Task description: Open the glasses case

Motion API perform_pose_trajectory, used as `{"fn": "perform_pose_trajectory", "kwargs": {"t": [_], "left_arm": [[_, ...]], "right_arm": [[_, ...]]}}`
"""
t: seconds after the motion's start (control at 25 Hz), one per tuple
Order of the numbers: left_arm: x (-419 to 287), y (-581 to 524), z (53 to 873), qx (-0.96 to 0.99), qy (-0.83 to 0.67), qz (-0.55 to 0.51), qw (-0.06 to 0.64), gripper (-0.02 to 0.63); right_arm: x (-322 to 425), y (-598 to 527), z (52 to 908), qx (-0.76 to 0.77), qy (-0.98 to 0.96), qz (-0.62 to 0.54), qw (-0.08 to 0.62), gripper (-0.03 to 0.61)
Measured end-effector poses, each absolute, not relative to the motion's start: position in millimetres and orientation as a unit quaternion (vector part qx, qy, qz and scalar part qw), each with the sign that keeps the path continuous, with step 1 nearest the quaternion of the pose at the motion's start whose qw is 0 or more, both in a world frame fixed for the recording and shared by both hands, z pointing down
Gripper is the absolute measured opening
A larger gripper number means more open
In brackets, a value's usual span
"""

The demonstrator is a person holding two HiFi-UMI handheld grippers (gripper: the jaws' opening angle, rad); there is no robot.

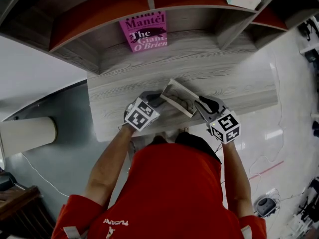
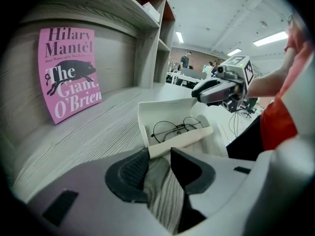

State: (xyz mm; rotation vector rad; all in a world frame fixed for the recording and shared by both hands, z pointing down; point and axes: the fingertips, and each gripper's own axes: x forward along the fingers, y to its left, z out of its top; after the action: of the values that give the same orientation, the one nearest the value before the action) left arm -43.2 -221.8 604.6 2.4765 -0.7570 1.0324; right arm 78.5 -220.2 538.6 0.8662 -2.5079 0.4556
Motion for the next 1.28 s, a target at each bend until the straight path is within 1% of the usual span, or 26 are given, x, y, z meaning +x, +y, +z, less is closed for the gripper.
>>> {"fn": "perform_pose_trajectory", "kwargs": {"t": [0.16, 0.56, 0.84, 1.28], "left_arm": [[-42.2, -222.3, 604.8, 0.872, -0.271, 0.365, 0.178, 0.137], [-36.4, -227.9, 605.2, 0.865, -0.294, 0.363, 0.185, 0.137], [-33.9, -231.9, 604.5, 0.861, -0.305, 0.364, 0.182, 0.137], [-40.8, -230.6, 598.3, 0.858, -0.323, 0.354, 0.184, 0.133]], "right_arm": [[91.9, -235.7, 536.5, 0.349, -0.898, 0.142, 0.226, 0.016], [110.9, -267.8, 551.6, 0.381, -0.881, 0.117, 0.255, 0.017], [117.2, -279.0, 560.7, 0.387, -0.875, 0.120, 0.265, 0.017], [109.2, -266.8, 540.6, 0.374, -0.887, 0.098, 0.253, 0.018]]}}
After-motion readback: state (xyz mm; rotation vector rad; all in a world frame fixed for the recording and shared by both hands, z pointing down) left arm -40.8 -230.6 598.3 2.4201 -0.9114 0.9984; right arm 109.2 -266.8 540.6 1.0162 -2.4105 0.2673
